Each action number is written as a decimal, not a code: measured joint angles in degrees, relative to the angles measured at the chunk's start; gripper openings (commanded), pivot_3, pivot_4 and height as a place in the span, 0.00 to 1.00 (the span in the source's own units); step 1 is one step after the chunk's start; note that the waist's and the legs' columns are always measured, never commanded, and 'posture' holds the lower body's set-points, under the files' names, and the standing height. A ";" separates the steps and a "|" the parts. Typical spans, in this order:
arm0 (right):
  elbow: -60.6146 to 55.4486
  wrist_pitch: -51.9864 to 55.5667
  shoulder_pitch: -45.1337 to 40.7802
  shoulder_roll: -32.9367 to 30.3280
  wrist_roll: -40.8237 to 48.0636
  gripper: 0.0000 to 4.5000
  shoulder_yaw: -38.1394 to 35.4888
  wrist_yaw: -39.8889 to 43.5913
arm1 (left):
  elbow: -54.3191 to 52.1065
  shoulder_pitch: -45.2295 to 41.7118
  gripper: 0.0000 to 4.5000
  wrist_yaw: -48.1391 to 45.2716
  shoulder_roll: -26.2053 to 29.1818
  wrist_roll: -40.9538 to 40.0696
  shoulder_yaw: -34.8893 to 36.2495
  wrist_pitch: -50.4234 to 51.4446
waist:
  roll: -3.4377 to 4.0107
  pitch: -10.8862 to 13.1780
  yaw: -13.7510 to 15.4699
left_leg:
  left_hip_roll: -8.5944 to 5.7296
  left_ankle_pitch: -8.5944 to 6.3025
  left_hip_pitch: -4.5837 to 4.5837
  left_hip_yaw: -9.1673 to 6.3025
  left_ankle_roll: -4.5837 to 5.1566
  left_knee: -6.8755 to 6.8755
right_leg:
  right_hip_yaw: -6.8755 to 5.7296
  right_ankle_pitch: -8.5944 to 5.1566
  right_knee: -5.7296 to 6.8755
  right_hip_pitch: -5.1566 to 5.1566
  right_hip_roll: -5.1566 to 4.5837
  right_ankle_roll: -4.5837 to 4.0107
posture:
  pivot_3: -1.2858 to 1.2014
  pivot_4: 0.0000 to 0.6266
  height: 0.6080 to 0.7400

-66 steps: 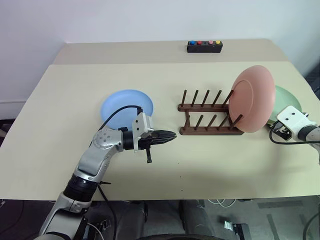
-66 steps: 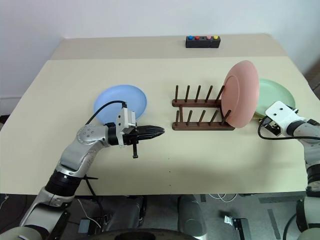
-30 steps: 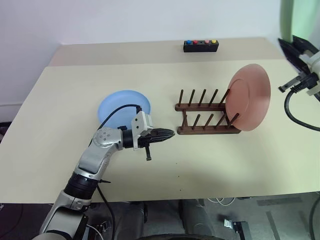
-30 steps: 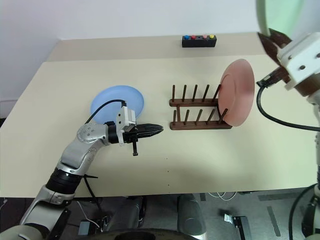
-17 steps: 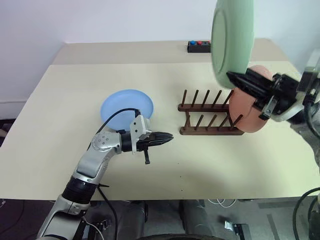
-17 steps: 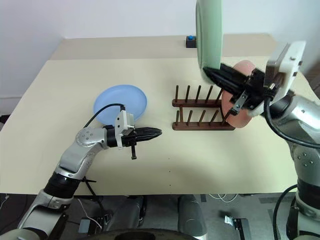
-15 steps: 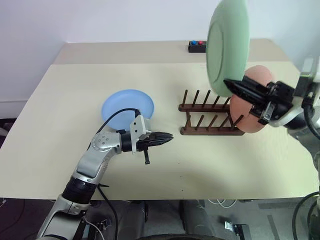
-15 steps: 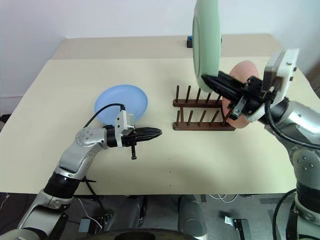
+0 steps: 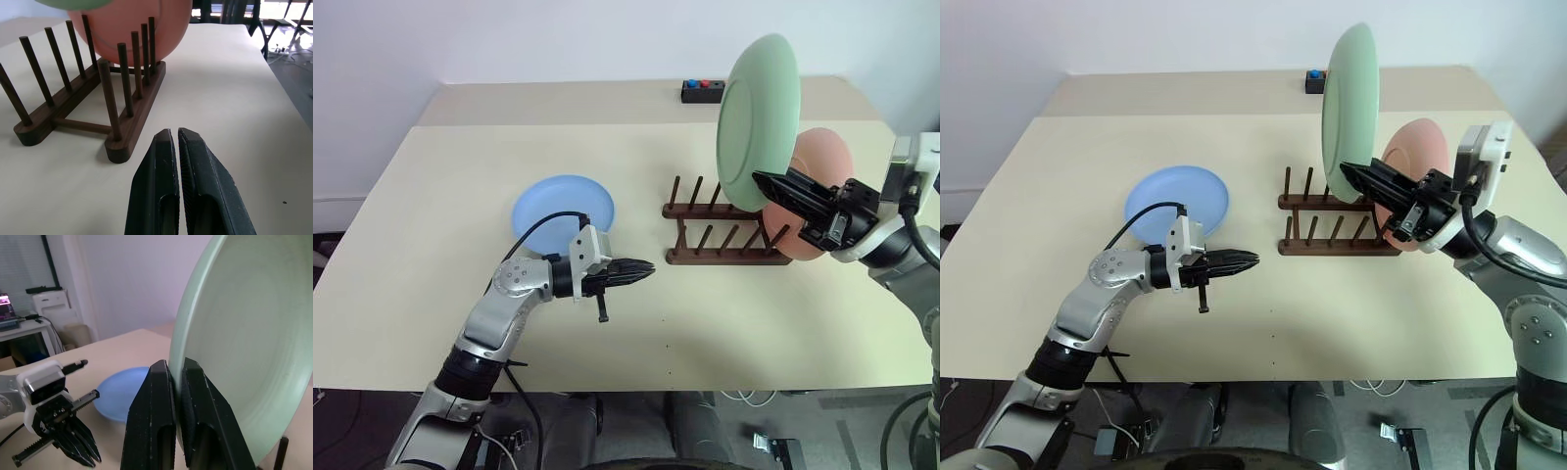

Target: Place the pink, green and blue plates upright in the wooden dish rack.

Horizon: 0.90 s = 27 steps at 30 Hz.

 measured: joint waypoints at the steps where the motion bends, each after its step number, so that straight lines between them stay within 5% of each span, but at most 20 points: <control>1: 0.46 -0.02 0.09 0.11 -0.53 0.01 0.00 0.03 | 0.00 -0.01 0.03 0.01 -0.01 0.00 0.00 0.01 | 0.00 0.00 0.00 | 0.00 0.00 0.00 0.00 0.00 0.00 | 0.00 0.00 0.00 0.00 0.00 0.00 | 0.52 0.24 1.00; 27: 4.48 0.01 3.06 1.79 -5.35 0.01 0.01 3.99 | -0.04 -0.11 0.03 0.14 -0.03 0.11 -0.01 0.05 | 0.00 0.00 0.00 | 0.00 0.00 0.00 0.00 0.00 -0.01 | 0.00 0.00 0.00 -0.01 0.00 0.00 | 0.52 0.24 1.00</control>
